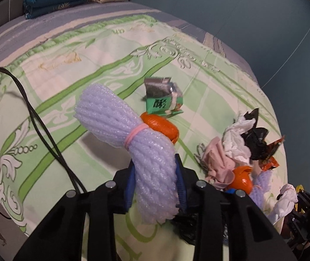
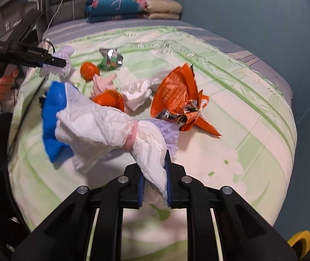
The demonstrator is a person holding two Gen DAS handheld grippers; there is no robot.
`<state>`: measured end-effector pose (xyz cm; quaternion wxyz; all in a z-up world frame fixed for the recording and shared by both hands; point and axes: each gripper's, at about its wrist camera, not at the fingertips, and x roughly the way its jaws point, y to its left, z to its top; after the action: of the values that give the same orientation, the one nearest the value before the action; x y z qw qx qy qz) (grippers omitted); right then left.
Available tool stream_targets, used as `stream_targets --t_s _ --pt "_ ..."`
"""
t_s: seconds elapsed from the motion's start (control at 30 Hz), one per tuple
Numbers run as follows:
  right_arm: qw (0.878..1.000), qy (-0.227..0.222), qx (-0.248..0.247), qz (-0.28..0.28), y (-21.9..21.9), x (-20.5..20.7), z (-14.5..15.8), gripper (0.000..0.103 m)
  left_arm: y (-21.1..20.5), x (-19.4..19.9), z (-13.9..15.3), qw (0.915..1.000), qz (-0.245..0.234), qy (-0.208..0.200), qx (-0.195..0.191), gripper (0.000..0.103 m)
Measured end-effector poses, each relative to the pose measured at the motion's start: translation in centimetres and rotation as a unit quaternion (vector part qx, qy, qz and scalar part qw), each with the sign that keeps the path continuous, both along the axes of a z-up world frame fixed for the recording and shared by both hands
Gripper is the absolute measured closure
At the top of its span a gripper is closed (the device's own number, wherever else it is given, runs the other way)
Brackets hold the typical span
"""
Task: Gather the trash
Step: 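Carry the foam net and tissue bundle with both tools over the yellow bin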
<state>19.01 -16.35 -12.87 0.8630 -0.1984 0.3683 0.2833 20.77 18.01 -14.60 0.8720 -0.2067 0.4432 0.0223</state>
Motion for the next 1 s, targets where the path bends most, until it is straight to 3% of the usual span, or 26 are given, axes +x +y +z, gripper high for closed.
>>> stream_targets --t_s 0.27,0.53,1.0 --pt "0.998 -0.015 0.053 -0.039 -2.4 -3.5 3.5 0.089 -1.8 -3.4 4.4 0.998 -0.017 -0.054 0.027 0.072" --pt "0.989 -0.032 0.093 -0.113 -7.2 -6.4 5.9 0.089 -6.3 -4.6 7.4 0.9934 -0.067 -0.083 0.043 0.072" --pt "0.962 -0.085 0.102 -0.24 -17.1 -11.1 8.3 0.089 -19.0 -3.7 11.1 0.9708 -0.201 -0.122 0.048 0.072"
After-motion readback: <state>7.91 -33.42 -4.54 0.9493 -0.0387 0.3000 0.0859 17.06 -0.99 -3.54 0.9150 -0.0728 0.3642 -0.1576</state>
